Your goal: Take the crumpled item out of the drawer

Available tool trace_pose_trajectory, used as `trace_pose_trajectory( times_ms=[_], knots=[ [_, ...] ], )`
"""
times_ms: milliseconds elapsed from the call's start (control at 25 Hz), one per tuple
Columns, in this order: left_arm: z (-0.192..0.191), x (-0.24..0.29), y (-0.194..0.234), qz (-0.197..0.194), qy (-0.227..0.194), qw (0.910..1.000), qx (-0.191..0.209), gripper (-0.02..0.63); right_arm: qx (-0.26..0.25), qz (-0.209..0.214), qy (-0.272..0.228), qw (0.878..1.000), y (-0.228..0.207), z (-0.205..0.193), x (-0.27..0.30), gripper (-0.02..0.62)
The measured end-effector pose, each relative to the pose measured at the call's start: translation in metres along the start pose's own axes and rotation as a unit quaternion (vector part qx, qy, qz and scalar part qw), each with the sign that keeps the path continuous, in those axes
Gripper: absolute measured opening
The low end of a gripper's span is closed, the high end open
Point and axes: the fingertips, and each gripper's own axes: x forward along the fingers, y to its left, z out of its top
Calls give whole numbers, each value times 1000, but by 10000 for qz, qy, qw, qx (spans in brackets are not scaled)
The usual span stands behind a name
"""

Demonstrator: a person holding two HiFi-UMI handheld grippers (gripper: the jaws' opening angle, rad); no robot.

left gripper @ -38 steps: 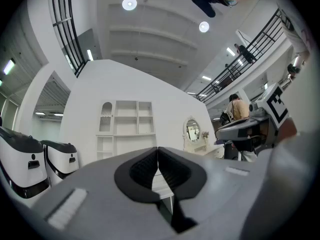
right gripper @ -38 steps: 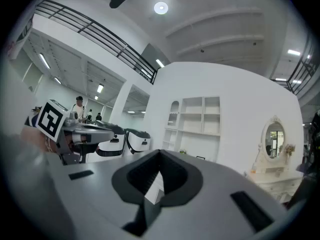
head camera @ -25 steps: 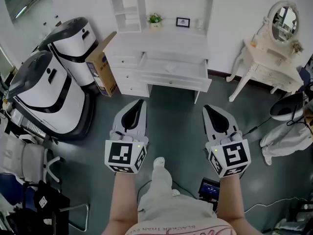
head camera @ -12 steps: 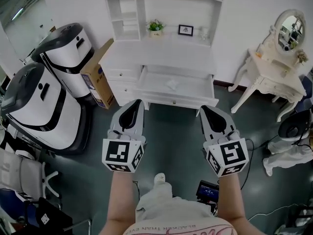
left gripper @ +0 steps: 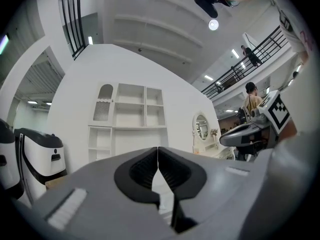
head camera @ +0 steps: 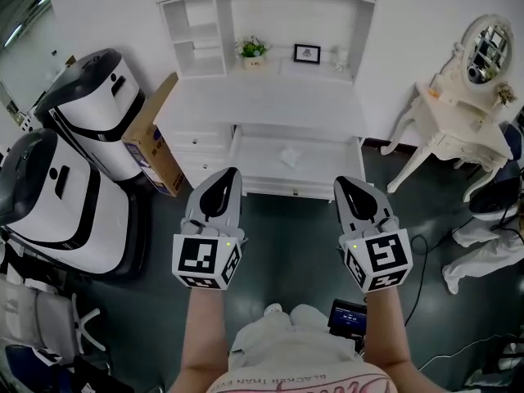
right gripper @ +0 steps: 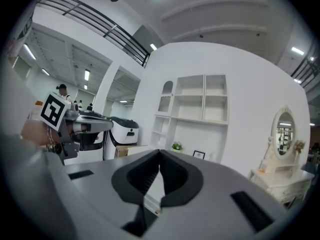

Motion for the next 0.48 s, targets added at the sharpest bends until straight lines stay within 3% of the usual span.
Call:
trace_pose_trajectory(
  times_ms=[480],
  knots=[
    [-30,66,22,81,244,9996,-65,9,247,131,117,9995,-41,-23,65,8]
  ],
)
